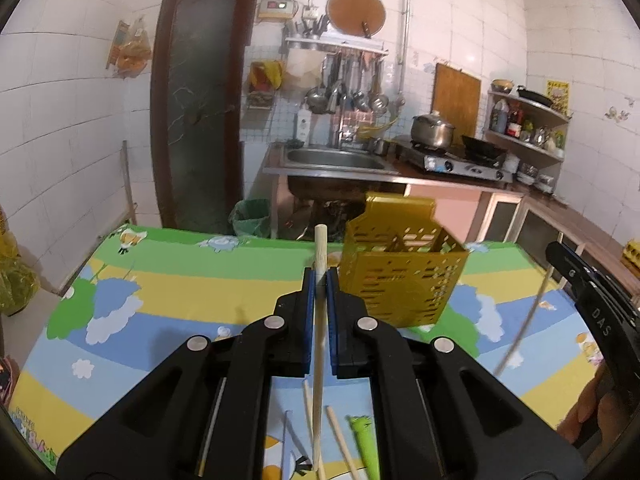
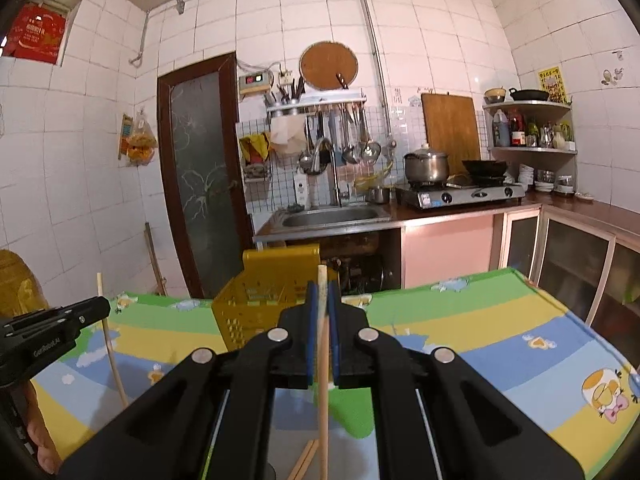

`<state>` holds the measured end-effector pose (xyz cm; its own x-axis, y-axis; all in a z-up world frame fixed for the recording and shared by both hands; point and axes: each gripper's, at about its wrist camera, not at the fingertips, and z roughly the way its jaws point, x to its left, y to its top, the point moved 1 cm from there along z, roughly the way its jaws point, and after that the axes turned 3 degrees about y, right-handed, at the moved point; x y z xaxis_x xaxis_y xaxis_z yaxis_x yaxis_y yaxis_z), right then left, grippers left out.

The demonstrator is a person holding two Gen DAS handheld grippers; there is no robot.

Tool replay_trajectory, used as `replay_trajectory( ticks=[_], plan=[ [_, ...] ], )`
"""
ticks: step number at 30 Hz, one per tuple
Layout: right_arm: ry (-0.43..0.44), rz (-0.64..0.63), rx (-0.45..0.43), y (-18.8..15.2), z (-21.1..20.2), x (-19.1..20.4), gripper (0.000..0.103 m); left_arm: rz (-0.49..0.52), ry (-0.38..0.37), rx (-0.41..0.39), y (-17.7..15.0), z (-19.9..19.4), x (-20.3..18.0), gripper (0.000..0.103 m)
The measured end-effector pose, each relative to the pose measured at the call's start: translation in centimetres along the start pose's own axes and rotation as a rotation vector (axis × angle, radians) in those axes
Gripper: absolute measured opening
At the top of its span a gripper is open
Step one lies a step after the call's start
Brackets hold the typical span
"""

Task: Organize utensils
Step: 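Lift the held chopsticks with both tools over the yellow slotted holder, then open both tools to drop the chopsticks into the yellow holder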

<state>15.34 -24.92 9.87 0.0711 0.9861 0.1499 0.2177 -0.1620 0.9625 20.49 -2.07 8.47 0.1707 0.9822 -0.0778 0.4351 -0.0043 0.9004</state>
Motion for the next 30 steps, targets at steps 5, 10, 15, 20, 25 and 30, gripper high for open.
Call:
replay_trajectory(
  ticks=[5,10,15,20,25,30],
  plan=[
    [0.005,-0.007,-0.036,2.7,0.3,0.0,0.006,-0.022,-0.033,-0.047,3.2,-0.5,-0.7,0.004],
    [0.012,-0.021,-0.086,6.6,1.1,0.4,0.006,-0.038,-0.05,-0.134,8.0,-0.3,-2.0,0.005],
    [0.019,-0.024,-0.132,10.8,2.8,0.8,0.006,-0.045,-0.056,-0.213,12.2,0.9,-3.7,0.005],
    [0.011,-0.043,-0.171,13.6,5.2,1.4,0.006,-0.042,-0.051,-0.247,15.3,4.1,-5.3,0.005],
    [0.002,-0.043,-0.15,14.1,9.3,1.4,0.006,-0.03,-0.04,-0.258,16.0,8.6,-6.8,0.005],
    [-0.001,-0.017,-0.058,11.4,13.4,0.5,0.006,-0.036,-0.043,-0.18,14.0,13.8,-7.1,0.005]
  ],
)
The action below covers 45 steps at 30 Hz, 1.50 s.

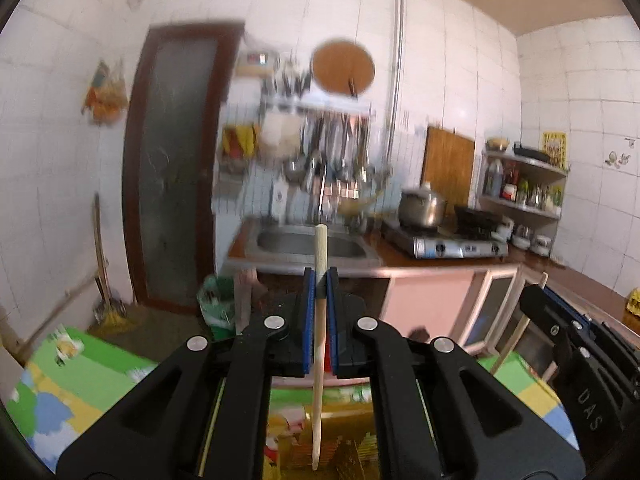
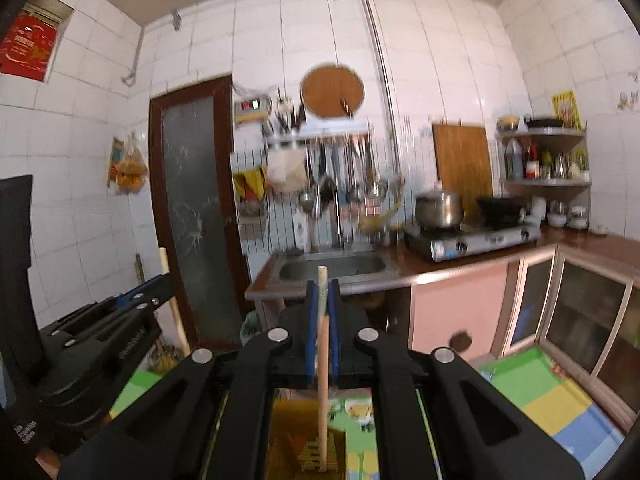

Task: Organize utensils
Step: 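Open both tools to drop the chopsticks into the yellow holder, then move both tools back down toward the remaining utensils on the table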

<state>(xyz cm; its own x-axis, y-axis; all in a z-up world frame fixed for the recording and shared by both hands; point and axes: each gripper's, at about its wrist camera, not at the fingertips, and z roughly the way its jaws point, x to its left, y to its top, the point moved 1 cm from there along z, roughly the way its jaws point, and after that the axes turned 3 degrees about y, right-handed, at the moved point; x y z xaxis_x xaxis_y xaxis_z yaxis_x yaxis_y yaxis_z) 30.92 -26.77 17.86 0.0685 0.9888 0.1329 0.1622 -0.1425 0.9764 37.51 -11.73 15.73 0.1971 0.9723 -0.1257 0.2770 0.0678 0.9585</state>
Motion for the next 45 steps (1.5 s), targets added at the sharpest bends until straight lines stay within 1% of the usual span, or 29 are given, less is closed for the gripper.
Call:
replay_trajectory(
  ticks=[2,4,6,7,8,9,10,11,12,13,14,16,17,19,20,22,25,30,32,35,37,40,43,45],
  plan=[
    [-0.008,-0.017,0.037,-1.9,1.1,-0.3,0.005,0.01,0.01,0.029,-1.6,1.2,0.2,0.005],
    [-0.009,-0.027,0.069,-3.1,1.9,-0.4,0.006,0.027,0.027,0.061,-3.1,2.0,0.5,0.005],
    [-0.009,-0.033,0.108,-4.1,2.7,-0.7,0.006,0.024,0.028,0.091,-3.7,2.2,1.1,0.005],
    [-0.005,-0.033,0.12,-4.3,2.9,-0.7,0.006,0.019,0.026,0.103,-3.9,2.1,1.5,0.008],
    [-0.004,-0.036,0.133,-4.4,2.9,-0.7,0.006,0.017,0.024,0.12,-3.9,1.9,1.8,0.015],
    [-0.01,-0.042,0.144,-4.4,2.9,-0.7,0.007,0.017,0.027,0.129,-3.8,1.4,2.1,0.037],
    [-0.022,-0.05,0.156,-4.3,2.9,-0.8,0.009,0.014,0.037,0.126,-3.4,0.5,2.5,0.063],
    [-0.035,-0.053,0.162,-4.1,2.5,-0.9,0.03,0.011,0.044,0.113,-3.1,-0.4,3.0,0.074],
    [-0.038,-0.045,0.159,-3.9,1.9,-1.1,0.071,0.012,0.052,0.098,-2.7,-1.5,3.4,0.084],
    [-0.042,-0.025,0.133,-3.6,0.7,-1.6,0.079,0.02,0.061,0.089,-2.5,-2.6,3.6,0.088],
    [-0.052,-0.018,0.116,-3.5,-0.2,-1.8,0.08,0.037,0.068,0.097,-2.4,-3.9,4.0,0.09],
    [-0.088,-0.022,0.125,-3.6,-1.7,-2.4,0.08,0.054,0.073,0.119,-2.7,-5.5,4.5,0.097],
    [-0.103,-0.017,0.137,-3.9,-2.7,-2.8,0.08,0.059,0.079,0.133,-3.2,-6.6,5.0,0.098],
    [-0.121,0.011,0.156,-5.2,-4.8,-3.8,0.085,0.077,0.088,0.173,-4.6,-8.0,5.6,0.098],
    [-0.127,0.018,0.165,-5.9,-5.5,-4.1,0.088,0.094,0.092,0.206,-5.9,-8.8,6.0,0.098],
    [-0.142,0.023,0.2,-8.0,-7.2,-4.8,0.088,0.114,0.095,0.254,-8.2,-9.7,6.7,0.098],
    [-0.172,0.026,0.271,-11.3,-8.9,-5.7,0.088,0.132,0.086,0.353,-12.7,-10.9,8.2,0.098],
    [-0.219,0.066,0.384,-15.9,-10.5,-7.0,0.089,0.107,0.106,0.469,-17.7,-10.9,10.7,0.098],
    [-0.215,0.082,0.426,-17.4,-10.9,-7.0,0.089,0.09,0.111,0.516,-19.5,-10.5,11.5,0.098],
    [-0.23,0.074,0.482,-19.5,-11.3,-6.7,0.089,0.068,0.111,0.576,-20.9,-9.6,12.2,0.098],
    [-0.248,0.085,0.523,-21.1,-11.7,-6.5,0.089,0.07,0.111,0.608,-21.4,-9.4,12.4,0.098],
    [-0.255,0.092,0.577,-22.7,-11.9,-5.9,0.088,0.064,0.093,0.612,-21.9,-9.6,12.4,0.098],
    [-0.266,0.094,0.612,-23.7,-12.1,-5.2,0.088,0.101,0.096,0.64,-22.8,-9.2,12.1,0.098],
    [-0.273,0.084,0.629,-24.1,-12.3,-4.6,0.088,0.131,0.104,0.673,-23.6,-8.7,11.9,0.098]
  ],
)
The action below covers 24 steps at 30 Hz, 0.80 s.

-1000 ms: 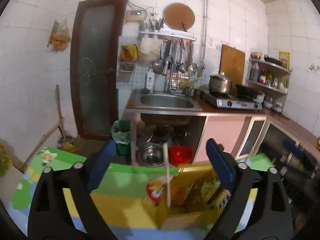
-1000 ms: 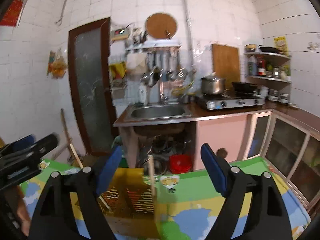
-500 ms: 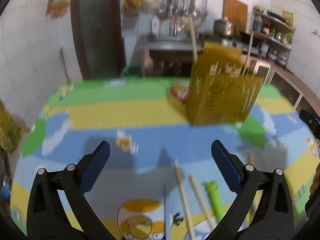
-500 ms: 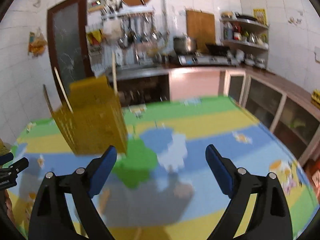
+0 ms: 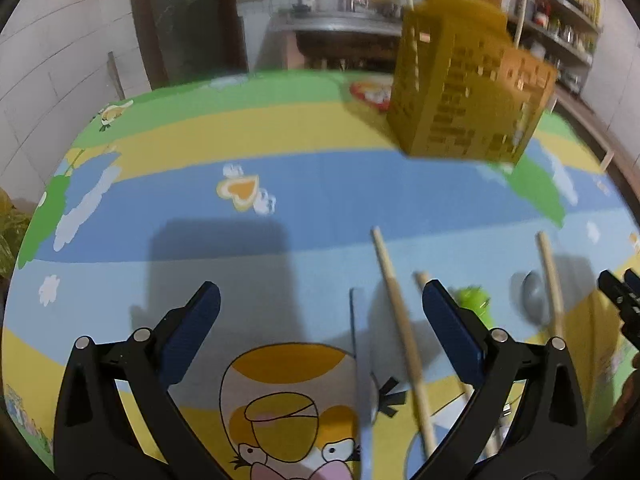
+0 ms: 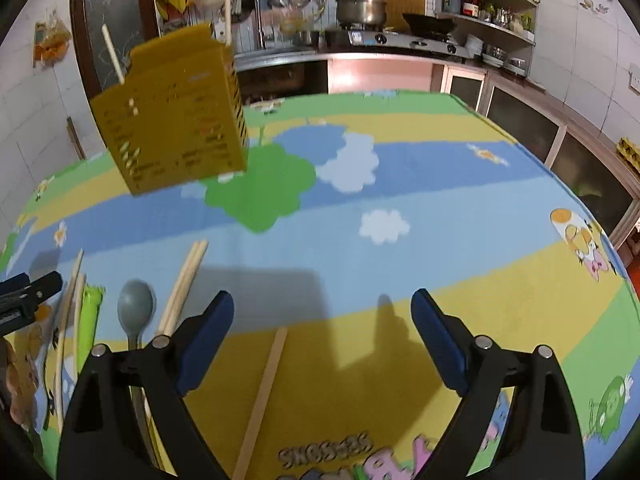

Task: Organize utensils
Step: 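Move both tools back down toward the remaining utensils on the table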

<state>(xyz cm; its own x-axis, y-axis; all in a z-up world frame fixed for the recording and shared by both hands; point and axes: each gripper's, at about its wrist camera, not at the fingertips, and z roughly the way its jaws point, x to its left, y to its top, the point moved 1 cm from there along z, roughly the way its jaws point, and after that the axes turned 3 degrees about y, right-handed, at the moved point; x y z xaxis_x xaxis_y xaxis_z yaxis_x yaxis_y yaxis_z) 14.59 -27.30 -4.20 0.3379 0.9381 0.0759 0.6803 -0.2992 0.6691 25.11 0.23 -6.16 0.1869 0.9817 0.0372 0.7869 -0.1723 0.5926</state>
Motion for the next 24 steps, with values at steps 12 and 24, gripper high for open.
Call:
replay_trajectory(
  ticks=[12,24],
  plan=[
    [-0.048,-0.038,0.066,-2.4,-0.3,1.8,0.088,0.019,0.006,0.067,-1.4,0.9,0.1,0.098],
    [-0.001,0.016,0.062,-3.4,-0.8,1.8,0.053,-0.062,0.002,0.051,-2.7,-0.7,1.6,0.087]
  ],
)
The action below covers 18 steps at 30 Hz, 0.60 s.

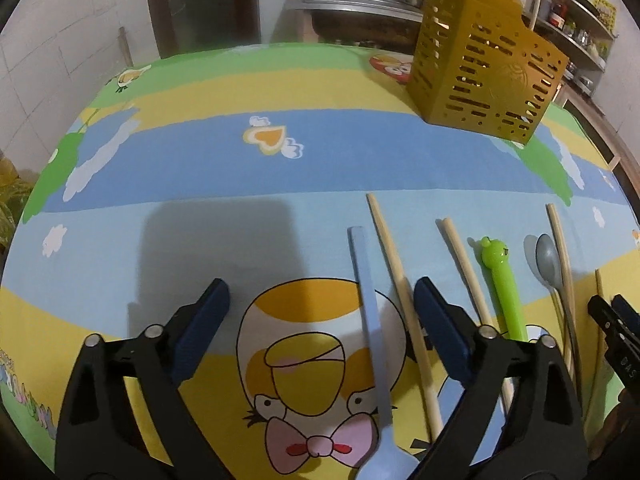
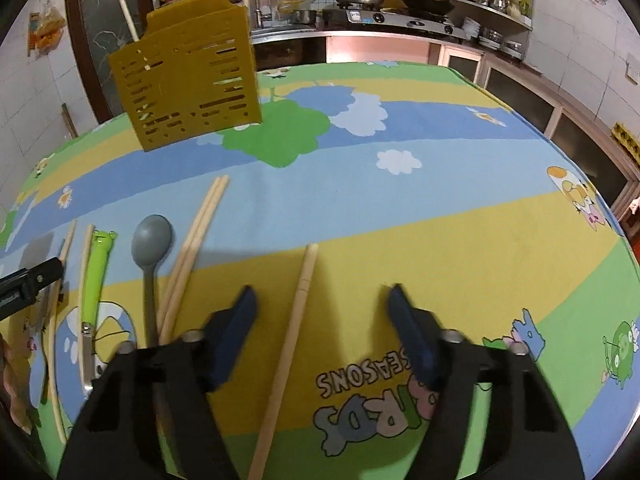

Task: Organize utensils
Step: 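Move both tools back down toward the remaining utensils on the table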

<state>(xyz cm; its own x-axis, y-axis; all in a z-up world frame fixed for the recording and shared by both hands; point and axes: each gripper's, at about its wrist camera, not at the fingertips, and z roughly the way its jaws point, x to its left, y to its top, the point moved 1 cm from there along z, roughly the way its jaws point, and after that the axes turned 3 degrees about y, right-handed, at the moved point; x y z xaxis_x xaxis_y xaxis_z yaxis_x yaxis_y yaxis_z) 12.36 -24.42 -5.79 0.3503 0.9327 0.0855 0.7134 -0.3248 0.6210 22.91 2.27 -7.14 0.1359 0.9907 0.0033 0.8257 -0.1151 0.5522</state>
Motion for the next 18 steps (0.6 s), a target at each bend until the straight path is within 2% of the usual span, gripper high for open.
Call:
replay_trajectory(
  ticks=[3,8,11,16,18],
  plan=[
    [0.015,-0.016,-0.004,0.0,-0.1,0.5,0.039,0.012,-0.006,-0.008,-0.1,-0.2,-0.3,0.081],
    [0.04,-0.033,0.003,0.7,0.2,0.8,0.021,0.046,-0.012,-0.007,-0.1,-0.2,-1.0,0.07],
    [0.061,-0.06,0.01,1.4,0.8,1.5,0.01,0.061,-0.007,-0.007,0.0,-0.1,-1.3,0.059],
    [0.114,-0.093,0.029,2.5,1.7,2.6,0.008,0.024,-0.013,0.007,0.7,0.0,-0.4,0.035],
    [0.117,-0.102,0.034,2.7,2.0,2.8,0.008,0.013,-0.012,0.015,0.8,0.0,0.0,0.029]
  ],
)
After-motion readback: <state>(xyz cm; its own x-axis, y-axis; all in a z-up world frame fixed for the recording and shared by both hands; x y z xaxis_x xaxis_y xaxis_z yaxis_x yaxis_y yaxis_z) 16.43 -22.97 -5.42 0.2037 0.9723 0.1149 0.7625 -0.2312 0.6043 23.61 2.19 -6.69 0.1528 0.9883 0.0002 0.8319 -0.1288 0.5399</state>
